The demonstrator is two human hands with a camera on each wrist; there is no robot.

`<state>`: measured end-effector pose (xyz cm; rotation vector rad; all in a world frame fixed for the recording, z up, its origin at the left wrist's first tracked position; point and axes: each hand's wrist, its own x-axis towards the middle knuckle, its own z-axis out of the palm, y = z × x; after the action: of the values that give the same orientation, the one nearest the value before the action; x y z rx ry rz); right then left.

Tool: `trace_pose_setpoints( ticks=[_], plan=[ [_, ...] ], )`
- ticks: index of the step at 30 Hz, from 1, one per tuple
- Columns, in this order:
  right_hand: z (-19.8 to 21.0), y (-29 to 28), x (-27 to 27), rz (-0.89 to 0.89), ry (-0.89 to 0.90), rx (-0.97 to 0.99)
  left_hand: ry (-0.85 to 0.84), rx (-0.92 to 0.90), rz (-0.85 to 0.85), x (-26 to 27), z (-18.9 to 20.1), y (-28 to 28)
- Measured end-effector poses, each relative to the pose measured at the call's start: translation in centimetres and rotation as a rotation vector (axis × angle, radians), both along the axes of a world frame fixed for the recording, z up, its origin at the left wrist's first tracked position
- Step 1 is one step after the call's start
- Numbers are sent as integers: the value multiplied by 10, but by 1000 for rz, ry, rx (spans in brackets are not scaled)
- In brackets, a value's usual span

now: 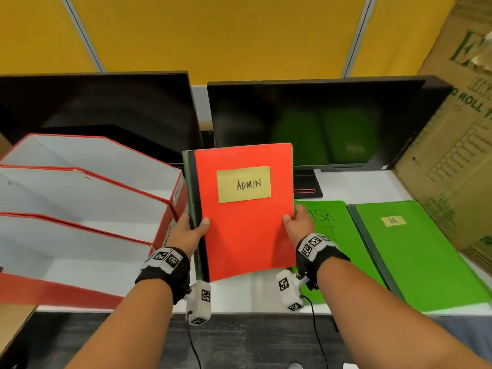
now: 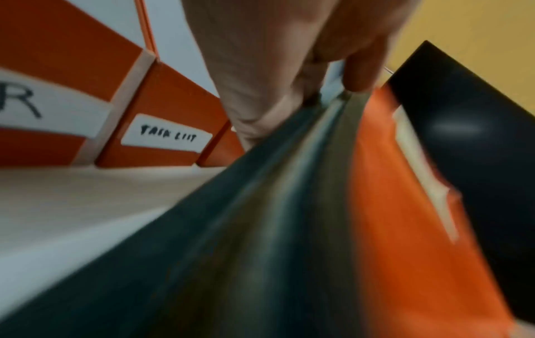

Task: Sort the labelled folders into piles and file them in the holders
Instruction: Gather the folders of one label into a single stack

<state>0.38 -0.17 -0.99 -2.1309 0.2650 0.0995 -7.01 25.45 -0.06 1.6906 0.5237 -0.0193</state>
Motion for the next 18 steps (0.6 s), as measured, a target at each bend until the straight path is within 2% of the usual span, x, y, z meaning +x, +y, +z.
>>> trace_pose_setpoints(
  ticks=[2,4,10,14,18],
  plan=[
    [-4,-11,2,-19,27,-23,31,-189,48,3,-6,-6],
    [-12,-23,0,-27,99,-49,63,-263,62,1,-9,-16],
    [-34,-50,-11,30,262,-88,121,-163,68,-2,-39,-29],
    [-39,-65,-5,-40,297,-129,117,-87,57,1,-48,-31],
    [-41,-84,7,-158,280,-104,116,152,-9,6,-61,-21]
  ],
)
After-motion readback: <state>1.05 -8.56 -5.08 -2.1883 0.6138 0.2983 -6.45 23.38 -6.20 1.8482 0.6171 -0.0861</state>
